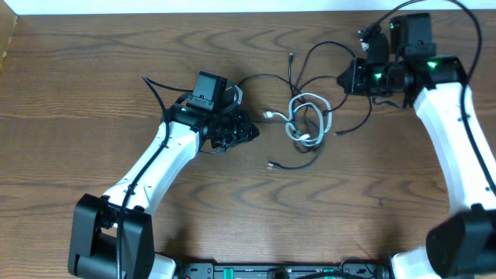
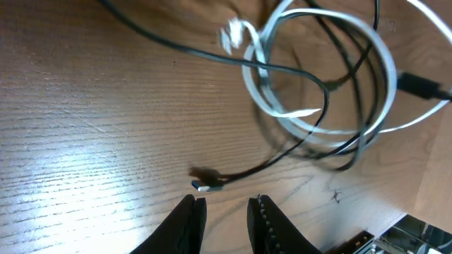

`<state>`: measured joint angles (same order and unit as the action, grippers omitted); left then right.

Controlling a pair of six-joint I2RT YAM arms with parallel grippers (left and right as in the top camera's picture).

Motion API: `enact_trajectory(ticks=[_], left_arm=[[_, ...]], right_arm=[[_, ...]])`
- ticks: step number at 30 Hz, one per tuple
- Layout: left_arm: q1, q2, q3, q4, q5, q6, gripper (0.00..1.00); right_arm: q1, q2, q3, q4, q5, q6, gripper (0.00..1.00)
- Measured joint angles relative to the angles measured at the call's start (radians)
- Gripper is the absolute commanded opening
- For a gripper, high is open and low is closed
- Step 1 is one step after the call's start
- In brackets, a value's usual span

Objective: Untangle cables

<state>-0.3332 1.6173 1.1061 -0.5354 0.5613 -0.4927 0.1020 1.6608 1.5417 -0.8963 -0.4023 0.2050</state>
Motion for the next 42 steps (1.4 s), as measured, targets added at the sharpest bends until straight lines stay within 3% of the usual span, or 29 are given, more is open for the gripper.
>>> enact_trajectory(ticks=[7, 14, 22, 36, 42], left_arm=[[0.0, 0.0, 0.0, 0.0, -0.004, 0.0, 0.26], [0.0, 0.0, 0.0, 0.0, -0.008, 0.0, 0.26], [0.0, 0.0, 0.0, 0.0, -0.011, 0.0, 0.26], [0.0, 0.0, 0.0, 0.0, -0.011, 0.0, 0.25], [0.0, 0.0, 0.0, 0.0, -0.011, 0.0, 0.26]], right_arm=[[0.012, -0.056, 0.0, -0.026, 0.142, -0.086, 0.01], [0.085, -0.038, 0.0, 0.044, 0.003, -0.08, 0.01], [0.151, 0.018, 0.0, 0.178, -0.162, 0.034, 0.01], [0.266, 0.045, 0.0, 0.196, 0.058, 0.099, 0.01], [0.306, 0.067, 0.0, 0.233, 0.048, -0.03, 0.01]])
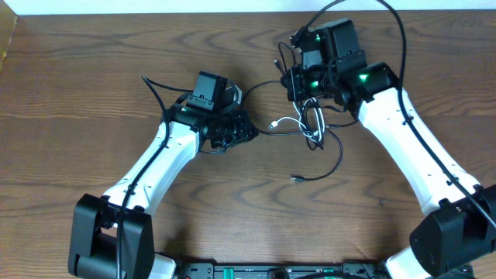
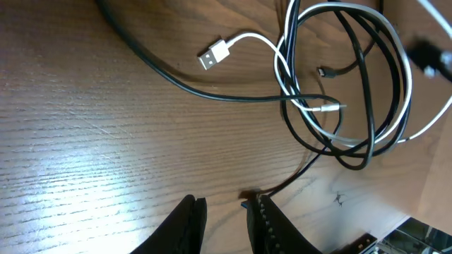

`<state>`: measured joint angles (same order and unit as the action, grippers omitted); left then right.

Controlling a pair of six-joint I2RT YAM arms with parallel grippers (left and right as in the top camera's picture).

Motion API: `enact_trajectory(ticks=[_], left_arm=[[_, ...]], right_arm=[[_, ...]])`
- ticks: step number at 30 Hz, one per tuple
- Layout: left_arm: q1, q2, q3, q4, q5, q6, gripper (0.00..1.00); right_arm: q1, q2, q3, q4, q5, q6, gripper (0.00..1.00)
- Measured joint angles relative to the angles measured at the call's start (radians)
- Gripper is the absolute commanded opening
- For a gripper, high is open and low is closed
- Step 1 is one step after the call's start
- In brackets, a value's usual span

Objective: Untangle cables

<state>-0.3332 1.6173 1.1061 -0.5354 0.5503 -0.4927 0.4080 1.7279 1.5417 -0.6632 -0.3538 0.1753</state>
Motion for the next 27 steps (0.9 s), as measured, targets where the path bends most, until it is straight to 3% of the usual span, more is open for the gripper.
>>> enact_trajectory(ticks=[7, 12, 18, 27], left_arm=[[0.0, 0.0, 0.0, 0.0, 0.0, 0.0, 0.26], [0.0, 0.0, 0.0, 0.0, 0.0, 0.0, 0.25], [0.0, 0.0, 0.0, 0.001, 0.0, 0.039, 0.19], [0.0, -0.05, 0.0, 0.059, 0.02, 0.183, 0.19]], right_arm=[[0.006, 0.0, 0.0, 0.027, -0.078, -0.143, 0.01], [-0.002, 0.0, 0.0, 0.084, -0.175, -0.161, 0.01], [-0.045, -0.011, 0.002, 0.121, -0.223, -0.121, 0.01], [-0.093, -0.034, 0.018, 0.21, -0.243, 0.002, 0.01]])
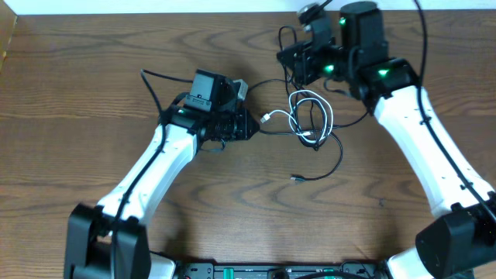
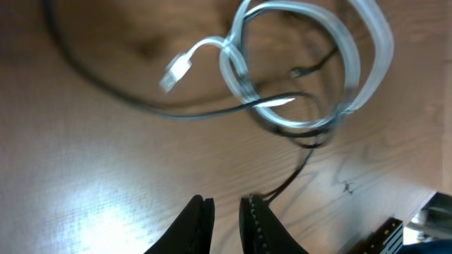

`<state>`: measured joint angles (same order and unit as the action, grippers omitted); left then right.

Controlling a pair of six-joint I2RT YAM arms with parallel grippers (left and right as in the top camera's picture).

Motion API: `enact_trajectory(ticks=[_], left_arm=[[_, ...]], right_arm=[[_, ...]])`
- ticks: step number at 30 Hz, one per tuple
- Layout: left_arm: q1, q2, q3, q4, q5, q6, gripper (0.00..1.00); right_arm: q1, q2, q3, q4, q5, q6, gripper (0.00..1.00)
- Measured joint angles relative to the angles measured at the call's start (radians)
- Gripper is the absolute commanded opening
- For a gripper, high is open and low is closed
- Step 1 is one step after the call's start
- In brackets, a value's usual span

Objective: Untangle cables

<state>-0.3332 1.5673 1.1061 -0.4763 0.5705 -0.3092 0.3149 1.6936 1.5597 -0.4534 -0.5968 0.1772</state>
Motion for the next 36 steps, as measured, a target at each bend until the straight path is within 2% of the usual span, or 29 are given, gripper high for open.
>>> enact_trajectory(ticks=[5, 11, 18, 23, 29, 36], left_arm=[[0.0, -0.119, 0.0, 0.058, 0.004, 0.053, 0.24], [0.0, -0.213, 0.002, 0.094, -0.002, 0.075, 0.32], [0.0, -0.217, 0.002, 0.094, -0.01, 0.078, 0.34], [0.0, -0.217, 0.002, 0.094, -0.026, 0.078, 0.37], [0.0, -0.217, 0.002, 0.094, -0.048, 0.079, 0.38], [0.0, -0.217, 0.002, 0.093, -0.077, 0.079, 0.39]], right_arm=[[-0.093, -0.073, 0.059, 0.006, -0.061, 0.051, 0.01], [-0.248, -0.27, 0.104, 0.003, -0.087, 0.13, 0.01], [-0.359, -0.42, 0.134, -0.177, 0.007, 0.158, 0.01], [-0.364, -0.339, 0.134, -0.241, 0.054, 0.155, 0.01], [-0.346, -0.148, 0.129, -0.237, -0.013, 0.141, 0.01], [-0.217, 0.011, 0.127, -0.2, -0.064, 0.115, 0.01]])
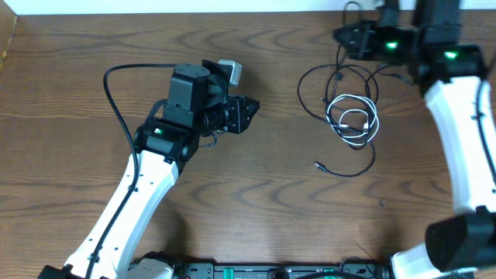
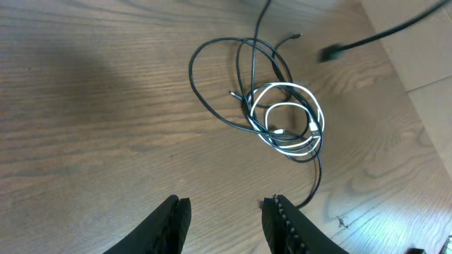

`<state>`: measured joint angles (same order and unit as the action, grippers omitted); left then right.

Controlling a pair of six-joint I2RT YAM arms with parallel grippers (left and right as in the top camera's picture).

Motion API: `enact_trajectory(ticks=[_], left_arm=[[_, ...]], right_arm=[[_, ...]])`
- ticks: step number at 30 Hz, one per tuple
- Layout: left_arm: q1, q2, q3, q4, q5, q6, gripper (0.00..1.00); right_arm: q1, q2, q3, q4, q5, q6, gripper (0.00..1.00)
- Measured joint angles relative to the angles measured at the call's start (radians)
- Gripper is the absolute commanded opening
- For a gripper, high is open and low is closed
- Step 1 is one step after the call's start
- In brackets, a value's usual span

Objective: Untangle cables

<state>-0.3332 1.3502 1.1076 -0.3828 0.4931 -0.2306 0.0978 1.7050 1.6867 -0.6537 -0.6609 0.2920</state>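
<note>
The cable tangle (image 1: 350, 116) lies on the table at the right. In it a white cable (image 1: 355, 122) is coiled, with thin black cable (image 1: 316, 84) looped around it. One black end (image 1: 318, 165) trails toward the front. The left wrist view shows the same tangle (image 2: 279, 116) from well above, white coil (image 2: 291, 134) in its middle. My left gripper (image 1: 246, 111) hangs open and empty, far left of the tangle, with its fingers (image 2: 174, 220) wide apart. My right gripper (image 1: 346, 36) sits behind the tangle, shut on a black cable that rises to it.
The wooden table (image 1: 256, 194) ends at a pale back edge just behind the right gripper. A black cable belonging to the left arm (image 1: 116, 70) arcs off its wrist. A dark blurred plug on a cable (image 2: 332, 51) shows at the top of the left wrist view.
The tangle has shifted right, away from my left gripper, and the right gripper has moved right with it. My left gripper has opened wide and sits higher, nothing between its fingers.
First the tangle lay mid-table with my right gripper at its right side and my left fingers nearly together low beside it. The right gripper then stood over the tangle, then behind it. Now the tangle lies further right, loops looser, left gripper open.
</note>
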Motion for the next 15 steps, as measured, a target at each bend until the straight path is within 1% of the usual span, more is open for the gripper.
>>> enact_trajectory(ticks=[1, 2, 3, 4, 5, 7, 8, 10, 13, 15], left_arm=[[0.0, 0.0, 0.0, 0.0, 0.0, 0.0, 0.39], [0.0, 0.0, 0.0, 0.0, -0.002, 0.0, 0.39], [0.0, 0.0, 0.0, 0.0, -0.002, 0.0, 0.39], [0.0, 0.0, 0.0, -0.001, -0.002, 0.0, 0.39], [0.0, 0.0, 0.0, -0.002, -0.003, 0.0, 0.39], [0.0, 0.0, 0.0, -0.003, -0.002, 0.0, 0.39], [0.0, 0.0, 0.0, -0.004, -0.002, 0.0, 0.39], [0.0, 0.0, 0.0, -0.008, -0.003, 0.0, 0.39], [0.0, 0.0, 0.0, -0.01, -0.002, 0.0, 0.4], [0.0, 0.0, 0.0, -0.01, -0.003, 0.0, 0.4]], right_arm=[[0.027, 0.027, 0.0, 0.016, -0.003, -0.003, 0.05], [0.05, 0.05, 0.0, 0.03, -0.004, -0.004, 0.18], [0.073, 0.072, 0.0, 0.041, -0.005, -0.01, 0.42], [0.106, 0.105, 0.0, 0.05, -0.006, -0.012, 0.56], [0.129, 0.13, 0.0, 0.052, -0.007, -0.012, 0.68], [0.183, 0.183, 0.0, 0.054, -0.009, -0.017, 0.85], [0.203, 0.203, -0.001, 0.053, -0.01, -0.019, 0.9], [0.227, 0.219, -0.006, 0.05, -0.013, -0.031, 0.93], [0.221, 0.208, -0.008, 0.035, -0.011, -0.041, 0.95], [0.198, 0.187, -0.008, -0.005, 0.01, -0.045, 0.95]])
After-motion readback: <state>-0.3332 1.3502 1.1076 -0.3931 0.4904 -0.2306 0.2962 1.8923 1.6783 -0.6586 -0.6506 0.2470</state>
